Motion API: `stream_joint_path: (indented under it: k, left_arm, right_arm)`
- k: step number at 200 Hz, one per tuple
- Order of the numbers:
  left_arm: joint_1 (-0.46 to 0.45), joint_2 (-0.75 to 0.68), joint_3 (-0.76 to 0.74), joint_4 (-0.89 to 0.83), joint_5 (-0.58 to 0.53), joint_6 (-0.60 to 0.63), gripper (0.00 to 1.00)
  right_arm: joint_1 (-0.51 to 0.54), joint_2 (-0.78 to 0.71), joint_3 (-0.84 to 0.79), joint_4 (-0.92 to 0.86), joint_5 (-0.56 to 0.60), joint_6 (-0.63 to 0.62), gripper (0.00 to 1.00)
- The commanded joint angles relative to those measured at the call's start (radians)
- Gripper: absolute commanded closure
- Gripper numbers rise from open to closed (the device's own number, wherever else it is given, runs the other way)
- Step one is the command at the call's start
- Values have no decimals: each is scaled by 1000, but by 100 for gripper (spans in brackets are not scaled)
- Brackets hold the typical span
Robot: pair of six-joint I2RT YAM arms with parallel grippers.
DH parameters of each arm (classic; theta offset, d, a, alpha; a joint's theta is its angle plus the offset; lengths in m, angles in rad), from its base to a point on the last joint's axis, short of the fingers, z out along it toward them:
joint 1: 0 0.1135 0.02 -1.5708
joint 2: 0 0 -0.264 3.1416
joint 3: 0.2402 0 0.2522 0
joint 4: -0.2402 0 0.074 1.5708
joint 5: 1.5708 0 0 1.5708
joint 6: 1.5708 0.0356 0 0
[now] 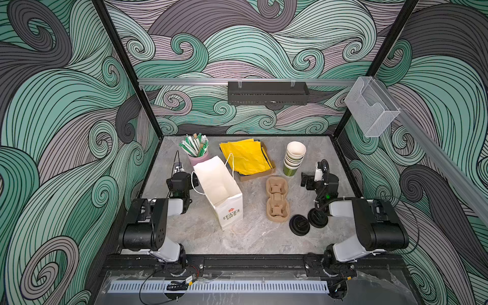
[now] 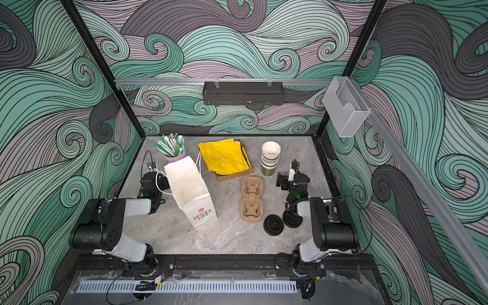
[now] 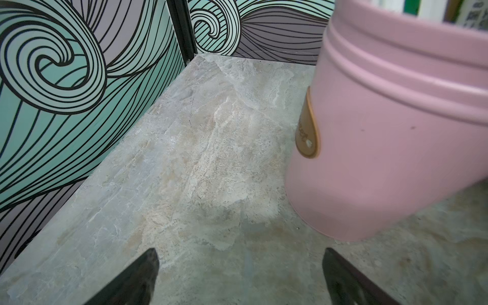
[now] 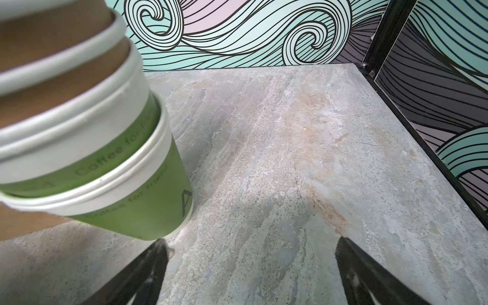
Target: Pack the takeout coffee
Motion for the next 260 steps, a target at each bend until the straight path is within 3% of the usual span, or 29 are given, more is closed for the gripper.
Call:
stream_joint_path:
  k: [1,158,168,202,227,233,260]
  left_arm:
    - [5,-12,12,-12,-4,-7,1]
    - [5,-18,4,0,-6,-6,1]
    - [5,-42,5,-15,-10,0,1]
    - [5,-262,84,-328,-60,-20,1]
    - [6,-387,115,-484,-91,-50,2]
    - [6,-417,122,-518,-100,-63,1]
    - [7,-535,167,-679,-120,-140,1]
  right_arm:
    - [5,-15,-9,21,8,-20,1]
    - [5,-17,-13,27,8,-19,1]
    - [7,-32,-17,45,49,-6,1]
    - [6,-295,99,-372,239,93,1]
    - [-3,-427,207,-687,315,311,1]
    - [-16,-445,240,-774,292,382,1]
    - [-108,-464,353,-957,-40,531,1]
